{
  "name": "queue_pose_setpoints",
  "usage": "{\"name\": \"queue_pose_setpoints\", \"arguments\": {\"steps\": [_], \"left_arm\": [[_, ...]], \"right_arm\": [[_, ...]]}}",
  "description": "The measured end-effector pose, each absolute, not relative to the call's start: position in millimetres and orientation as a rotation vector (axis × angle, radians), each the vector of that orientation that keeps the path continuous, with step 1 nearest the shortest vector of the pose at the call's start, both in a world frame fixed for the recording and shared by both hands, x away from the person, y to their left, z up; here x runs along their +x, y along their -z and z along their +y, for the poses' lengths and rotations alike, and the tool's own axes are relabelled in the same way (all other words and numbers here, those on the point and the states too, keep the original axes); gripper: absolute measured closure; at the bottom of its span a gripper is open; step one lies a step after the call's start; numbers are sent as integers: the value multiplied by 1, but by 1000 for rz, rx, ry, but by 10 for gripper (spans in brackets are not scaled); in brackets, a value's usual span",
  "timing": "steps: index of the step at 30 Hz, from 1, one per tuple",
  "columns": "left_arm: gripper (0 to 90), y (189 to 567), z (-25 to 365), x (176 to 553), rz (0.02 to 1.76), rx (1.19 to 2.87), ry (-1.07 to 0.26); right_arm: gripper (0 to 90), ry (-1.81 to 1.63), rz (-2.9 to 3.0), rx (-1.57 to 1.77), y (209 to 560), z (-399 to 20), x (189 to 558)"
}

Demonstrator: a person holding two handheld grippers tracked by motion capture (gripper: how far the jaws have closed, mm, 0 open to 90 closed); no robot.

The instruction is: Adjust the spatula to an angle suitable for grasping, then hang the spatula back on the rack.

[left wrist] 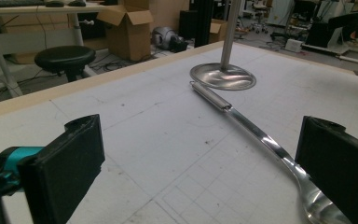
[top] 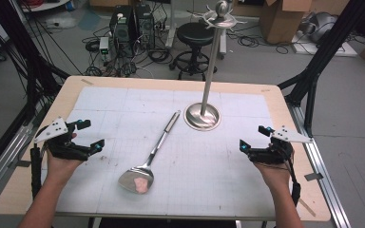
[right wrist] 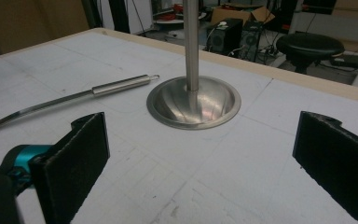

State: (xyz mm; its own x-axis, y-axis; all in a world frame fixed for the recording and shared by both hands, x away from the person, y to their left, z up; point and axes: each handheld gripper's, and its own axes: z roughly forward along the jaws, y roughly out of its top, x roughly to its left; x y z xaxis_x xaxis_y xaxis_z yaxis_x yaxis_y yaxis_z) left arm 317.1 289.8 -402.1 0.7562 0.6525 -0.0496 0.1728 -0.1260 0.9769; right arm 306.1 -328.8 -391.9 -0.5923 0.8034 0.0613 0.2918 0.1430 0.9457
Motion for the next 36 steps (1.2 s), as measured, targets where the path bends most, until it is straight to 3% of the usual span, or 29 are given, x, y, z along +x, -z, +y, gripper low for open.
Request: {"name": "queue_pose_setpoints", "arguments": {"steps": [29, 36], "left_arm": [[17, 397, 286, 315, 653, 1678, -483], [17, 385, 269, 320, 586, 1738, -450]], "right_arm": [[26, -1423, 1981, 1077, 395, -331, 309], [26, -1402, 1990, 1078, 396, -333, 304]]}}
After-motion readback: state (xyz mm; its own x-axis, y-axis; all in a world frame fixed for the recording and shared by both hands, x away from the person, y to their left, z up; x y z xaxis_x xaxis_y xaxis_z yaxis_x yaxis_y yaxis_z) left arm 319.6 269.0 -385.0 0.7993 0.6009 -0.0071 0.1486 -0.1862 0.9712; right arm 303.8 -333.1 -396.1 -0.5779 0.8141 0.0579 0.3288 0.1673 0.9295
